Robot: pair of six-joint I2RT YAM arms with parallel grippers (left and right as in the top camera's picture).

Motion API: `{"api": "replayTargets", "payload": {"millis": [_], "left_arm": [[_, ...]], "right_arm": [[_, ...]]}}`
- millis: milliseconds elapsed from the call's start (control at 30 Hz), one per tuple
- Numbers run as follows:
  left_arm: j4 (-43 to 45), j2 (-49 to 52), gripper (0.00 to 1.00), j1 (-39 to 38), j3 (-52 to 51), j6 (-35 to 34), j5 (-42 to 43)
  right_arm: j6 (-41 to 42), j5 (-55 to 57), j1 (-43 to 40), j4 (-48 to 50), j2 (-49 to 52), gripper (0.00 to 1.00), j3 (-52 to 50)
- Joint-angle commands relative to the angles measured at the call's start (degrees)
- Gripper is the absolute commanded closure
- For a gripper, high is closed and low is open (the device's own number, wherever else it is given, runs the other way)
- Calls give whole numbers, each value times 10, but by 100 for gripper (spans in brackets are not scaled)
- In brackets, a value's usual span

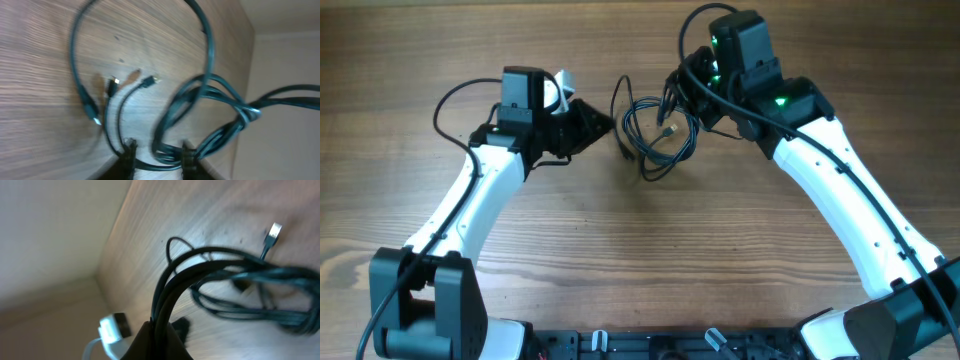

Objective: Untangle cables

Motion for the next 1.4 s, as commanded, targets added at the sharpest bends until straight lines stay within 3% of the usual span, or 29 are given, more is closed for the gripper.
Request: {"api": "replayTargets", "payload": {"millis": [0,233,400,600,700,767,933,1033,1200,1367], "left_arm": [[6,-1,52,-19,3,-2,25],[12,-1,48,-37,3,-31,25],[16,-1,48,-47,3,-34,26],[71,-1,49,-93,3,12,21],[97,-1,48,-125,3,16,-28],[98,0,45,-136,3,-10,-92],[98,0,40,-140,3,-85,-163],[98,7,37,-156,3,-95,-201],[101,36,32,-169,3,-154,-237],[132,56,34,-169,3,-156,-248]], "right_arm": [[136,-104,-12,42,4,96,4],[168,-151,-57,125,4,96,4],[159,-156,-58,125,4,96,4],[136,-189,-58,125,4,96,4],[127,-208,-58,125,4,96,4],[117,-214,-57,122,4,96,4],[118,-226,-57,123,4,96,4],[118,-231,-57,123,4,96,4],[117,-250,-57,123,4,96,4],[117,-267,-57,123,4,96,4]]}}
